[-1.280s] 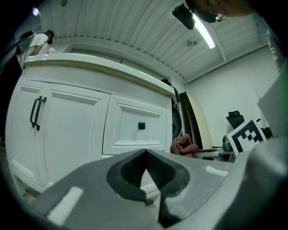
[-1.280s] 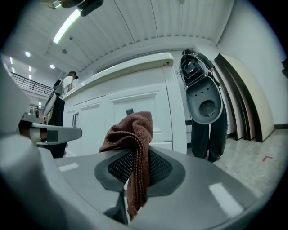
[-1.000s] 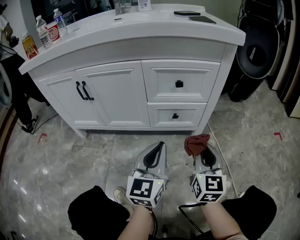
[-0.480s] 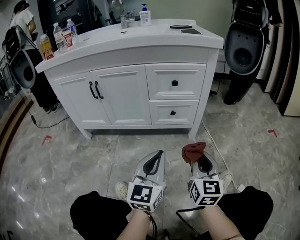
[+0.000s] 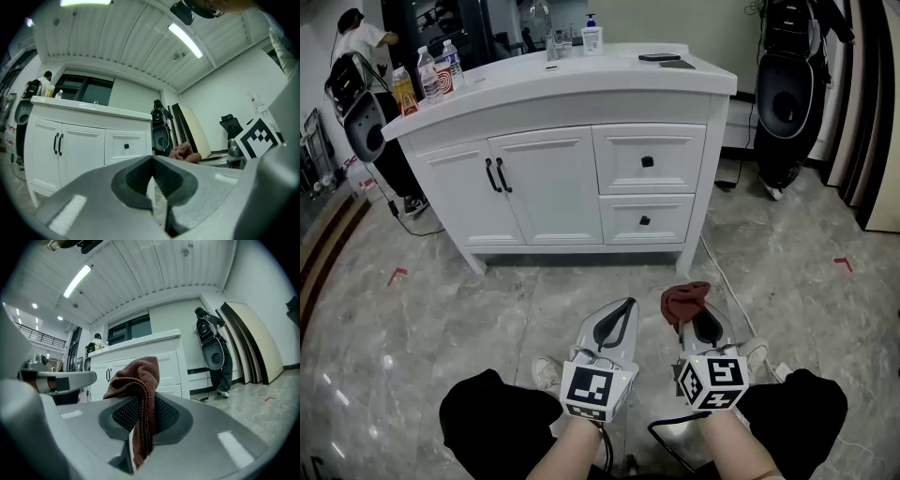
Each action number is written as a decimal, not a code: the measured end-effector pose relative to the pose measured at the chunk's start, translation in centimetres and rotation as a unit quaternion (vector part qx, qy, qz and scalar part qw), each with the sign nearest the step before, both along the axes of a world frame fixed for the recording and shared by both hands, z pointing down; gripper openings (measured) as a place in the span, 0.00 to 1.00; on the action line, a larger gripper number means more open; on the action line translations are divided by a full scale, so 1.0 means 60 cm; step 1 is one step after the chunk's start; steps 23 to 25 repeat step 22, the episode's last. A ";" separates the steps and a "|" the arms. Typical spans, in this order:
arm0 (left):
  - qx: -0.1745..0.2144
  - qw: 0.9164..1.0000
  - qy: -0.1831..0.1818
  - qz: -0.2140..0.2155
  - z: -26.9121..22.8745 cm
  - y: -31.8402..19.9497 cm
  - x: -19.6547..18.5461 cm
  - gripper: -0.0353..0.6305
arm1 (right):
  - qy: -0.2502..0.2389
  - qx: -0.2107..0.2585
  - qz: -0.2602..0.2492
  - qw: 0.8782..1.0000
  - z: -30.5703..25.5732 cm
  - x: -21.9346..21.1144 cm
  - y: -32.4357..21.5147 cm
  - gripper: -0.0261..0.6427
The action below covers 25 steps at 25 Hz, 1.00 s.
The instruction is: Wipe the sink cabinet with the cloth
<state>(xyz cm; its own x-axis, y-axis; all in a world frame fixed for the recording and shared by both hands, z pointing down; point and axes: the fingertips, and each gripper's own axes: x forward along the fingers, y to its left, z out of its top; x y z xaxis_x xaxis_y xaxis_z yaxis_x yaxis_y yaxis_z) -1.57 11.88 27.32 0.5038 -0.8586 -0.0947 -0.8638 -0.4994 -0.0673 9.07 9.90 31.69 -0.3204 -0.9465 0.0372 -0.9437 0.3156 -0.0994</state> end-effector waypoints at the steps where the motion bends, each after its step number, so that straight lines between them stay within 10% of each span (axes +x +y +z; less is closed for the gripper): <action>1: -0.001 1.000 0.003 -0.001 -0.002 0.002 -0.002 0.05 | -0.001 0.002 0.001 1.000 -0.002 0.000 0.001 0.17; 25: -0.015 0.999 0.022 0.018 -0.006 0.031 0.017 0.05 | 0.000 0.018 0.011 1.000 -0.024 0.012 0.030 0.17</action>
